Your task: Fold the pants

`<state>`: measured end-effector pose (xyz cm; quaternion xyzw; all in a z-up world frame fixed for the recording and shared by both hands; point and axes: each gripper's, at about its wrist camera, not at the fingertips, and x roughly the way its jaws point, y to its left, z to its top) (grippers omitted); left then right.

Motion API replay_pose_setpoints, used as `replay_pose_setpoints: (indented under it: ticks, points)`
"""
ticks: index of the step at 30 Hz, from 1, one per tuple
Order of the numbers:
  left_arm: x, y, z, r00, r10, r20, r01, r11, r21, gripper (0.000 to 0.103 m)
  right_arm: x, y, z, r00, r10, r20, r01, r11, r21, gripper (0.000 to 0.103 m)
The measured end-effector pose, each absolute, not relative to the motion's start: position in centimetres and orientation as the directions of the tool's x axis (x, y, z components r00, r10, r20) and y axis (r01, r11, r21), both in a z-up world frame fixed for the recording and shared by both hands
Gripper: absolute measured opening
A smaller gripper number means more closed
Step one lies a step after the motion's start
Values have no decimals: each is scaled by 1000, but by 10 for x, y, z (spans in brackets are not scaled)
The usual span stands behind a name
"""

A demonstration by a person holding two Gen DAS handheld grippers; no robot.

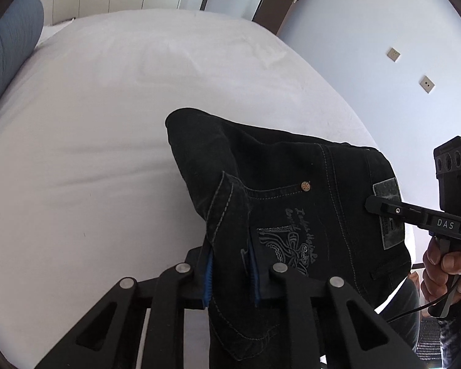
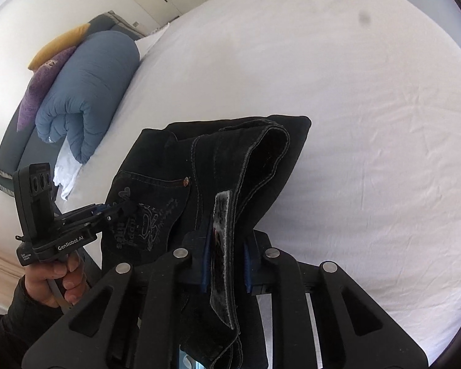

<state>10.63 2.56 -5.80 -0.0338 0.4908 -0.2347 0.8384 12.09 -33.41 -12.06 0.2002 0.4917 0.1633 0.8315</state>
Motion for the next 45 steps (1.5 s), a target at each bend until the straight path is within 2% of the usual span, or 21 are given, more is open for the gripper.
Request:
replay_pose_setpoints:
  ticks: [3,6,13,15,17,18,20,22,23,24,27,28,29,30,32,34,35,38,39,42,45]
  points:
    - [130,16,-37,440,-432,-788,382,883,-271,20,140,-347,-96,497,472,-728,-93,863,497,15]
    - [153,2,-41,447,-425,-787,386,885,-259,20,167,-365,-89,504,478,-720,-82,856,511,15]
    - [218,-13,-97,386,-355,-851,382,902,-203,23,232,-402,-145,445,497,-745,6,830,557,15]
    - [224,-19,-116,382,-323,-866,376,910,-174,31,245,-411,-172,418,481,-770,54,833,550,16]
    - [225,-18,-128,388,-297,-872,356,921,-154,49,248,-421,-195,407,485,-774,82,825,559,24]
    - [223,-15,-132,395,-289,-872,347,926,-150,52,246,-428,-205,413,501,-760,99,805,585,26]
    - [228,-9,-136,417,-292,-861,331,931,-155,66,239,-444,-218,449,573,-685,112,725,680,29]
    - [224,-1,-140,430,-298,-852,304,937,-175,76,232,-457,-224,472,611,-635,105,677,729,30]
    - [228,3,-134,430,-310,-848,296,936,-192,76,226,-462,-222,481,610,-629,103,674,732,32]
    - [222,9,-129,446,-323,-835,286,935,-209,76,221,-465,-220,493,604,-626,101,675,731,41]
    - [195,20,-105,550,-312,-775,276,943,-183,76,201,-476,-205,550,537,-640,127,704,699,55]
    - [183,22,-93,590,-310,-745,279,945,-172,79,194,-477,-198,564,505,-653,134,724,676,56]
    - [170,23,-80,632,-304,-713,282,947,-153,91,185,-478,-188,579,478,-660,132,744,655,57]
    - [158,24,-67,669,-298,-681,286,949,-134,100,173,-477,-176,605,444,-661,122,769,628,57]
    - [128,18,-41,760,-282,-585,293,953,-78,103,149,-466,-149,654,385,-651,99,810,578,60]
    - [96,14,-15,816,-266,-514,295,955,-27,103,119,-443,-114,728,287,-623,72,871,485,72]
    - [86,8,-5,836,-257,-485,290,957,-8,103,106,-435,-98,764,244,-597,62,893,445,77]
    - [37,9,27,883,-229,-410,264,964,29,103,68,-394,-48,849,109,-517,53,956,289,80]
    - [25,14,39,892,-217,-396,253,967,40,103,58,-384,-36,871,71,-487,57,968,243,83]
    - [-12,15,68,936,-157,-316,182,982,50,103,7,-353,10,946,-44,-321,78,993,94,99]
    - [-43,31,100,957,-158,-242,157,987,-24,103,-46,-330,46,985,-111,-136,109,994,-23,103]
